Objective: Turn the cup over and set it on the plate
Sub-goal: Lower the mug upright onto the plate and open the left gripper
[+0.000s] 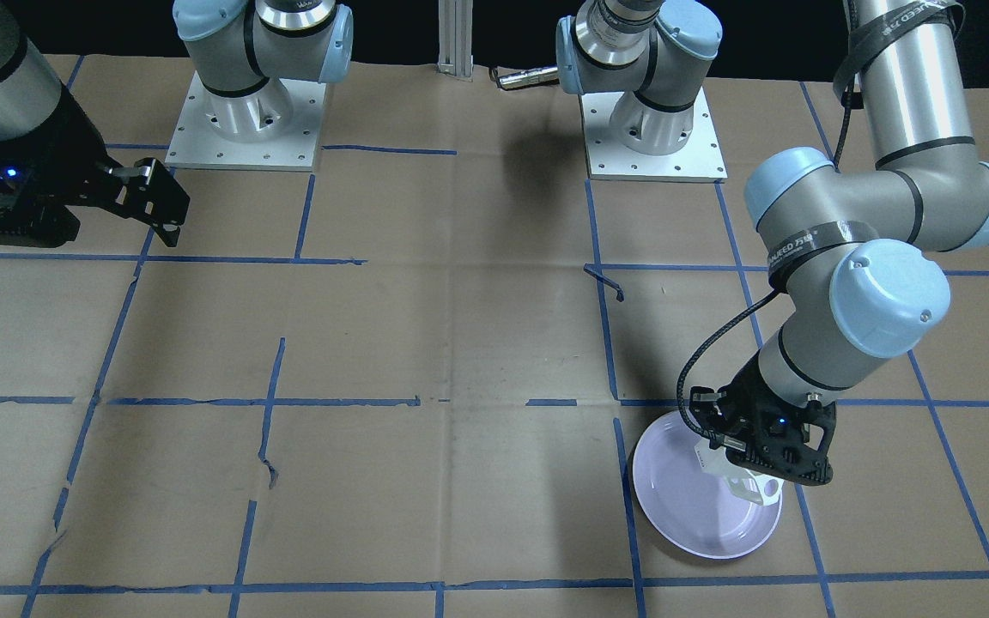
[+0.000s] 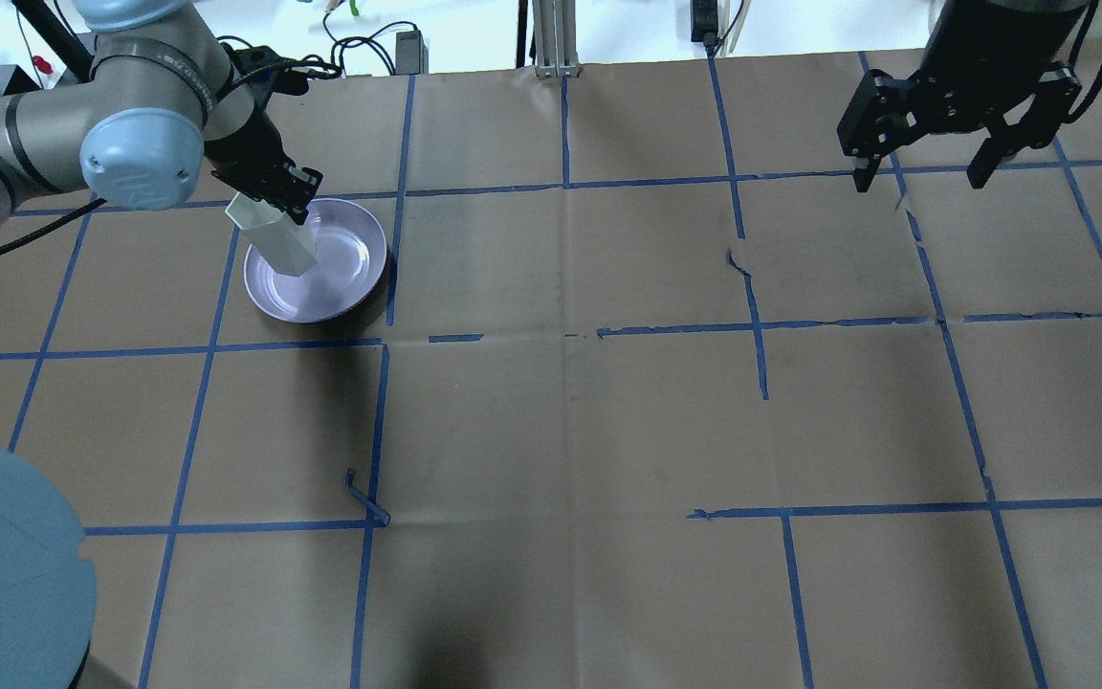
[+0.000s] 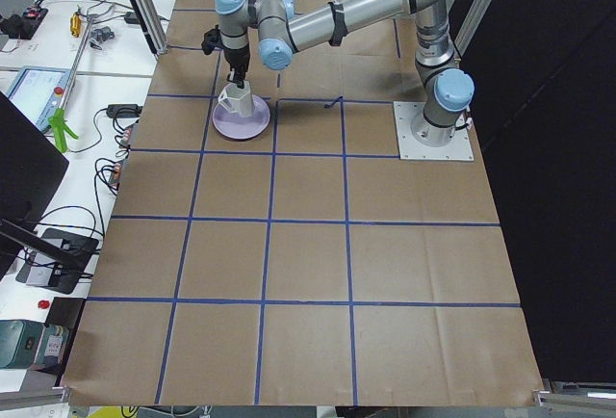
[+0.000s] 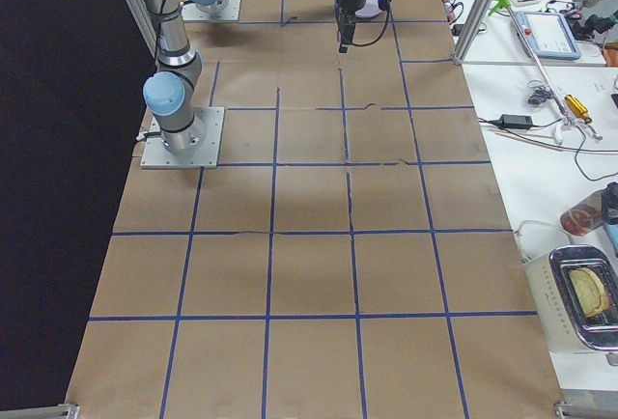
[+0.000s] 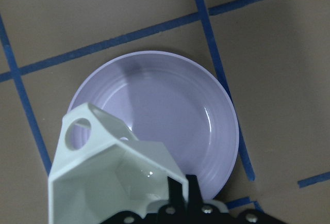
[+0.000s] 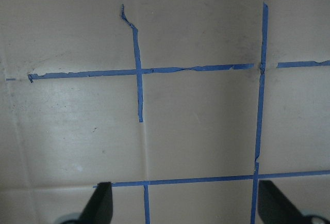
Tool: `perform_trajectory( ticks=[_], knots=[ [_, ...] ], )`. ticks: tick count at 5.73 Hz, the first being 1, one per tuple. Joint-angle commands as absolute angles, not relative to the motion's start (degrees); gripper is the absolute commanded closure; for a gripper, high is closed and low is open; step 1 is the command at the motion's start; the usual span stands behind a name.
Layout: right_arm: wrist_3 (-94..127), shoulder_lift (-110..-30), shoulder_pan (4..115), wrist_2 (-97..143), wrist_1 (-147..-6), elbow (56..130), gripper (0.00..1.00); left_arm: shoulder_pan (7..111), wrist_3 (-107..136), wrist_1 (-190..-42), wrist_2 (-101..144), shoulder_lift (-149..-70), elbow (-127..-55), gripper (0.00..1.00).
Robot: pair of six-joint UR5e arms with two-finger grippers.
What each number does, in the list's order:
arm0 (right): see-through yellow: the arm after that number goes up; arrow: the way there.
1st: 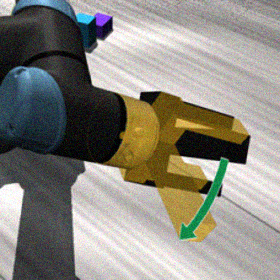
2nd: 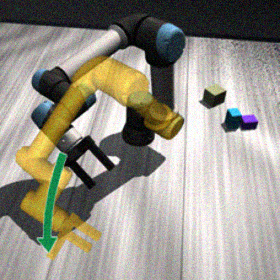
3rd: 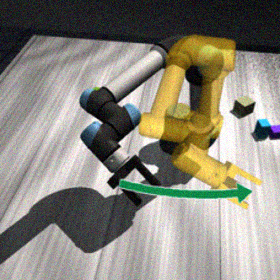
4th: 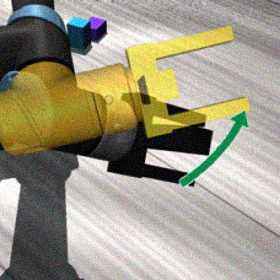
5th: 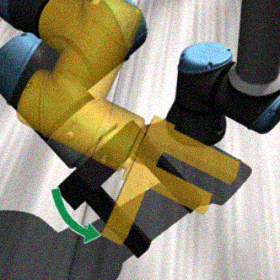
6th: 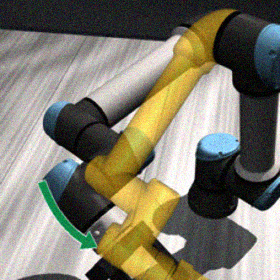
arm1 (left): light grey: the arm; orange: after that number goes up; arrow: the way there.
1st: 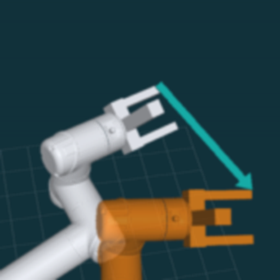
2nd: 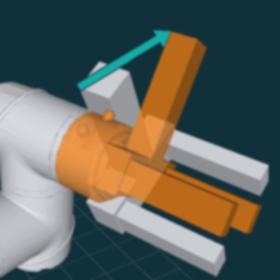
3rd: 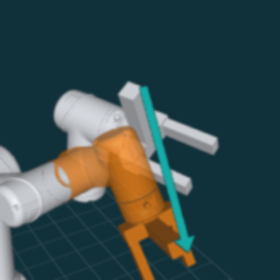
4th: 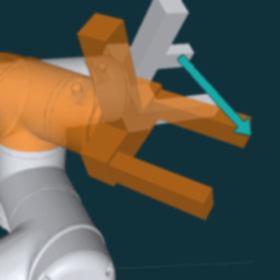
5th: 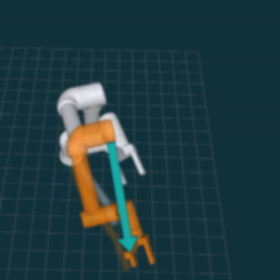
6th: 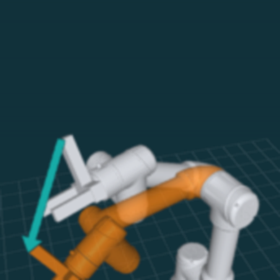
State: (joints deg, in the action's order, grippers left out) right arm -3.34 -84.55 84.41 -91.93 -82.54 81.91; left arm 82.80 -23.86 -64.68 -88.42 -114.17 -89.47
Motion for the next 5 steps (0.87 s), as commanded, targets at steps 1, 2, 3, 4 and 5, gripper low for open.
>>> perform_trajectory(
  ticks=[1,2,3,4,5],
  knots=[
    [-3.34,-84.55,84.46,-91.93,-82.62,81.91,0.0,83.06,-23.73,-63.2,-88.68,-115.83,-90.96,1.0],
    [-3.34,-84.55,84.46,-91.93,-82.53,81.91,0.0,83.06,-23.73,-60.84,-88.77,-116.54,-91.4,1.0],
    [-3.34,-84.55,84.38,-91.93,-82.53,81.91,0.0,83.14,-23.21,-59.43,-88.77,-116.72,-91.41,0.98],
    [-3.34,-84.55,84.38,-91.93,-82.53,81.91,0.0,83.23,-22.94,-59.33,-88.86,-116.81,-91.32,0.53],
    [-3.34,-84.55,84.38,-91.93,-82.62,81.91,0.0,83.23,-22.85,-60.11,-89.99,-115.94,-90.54,0.01]
  ],
)
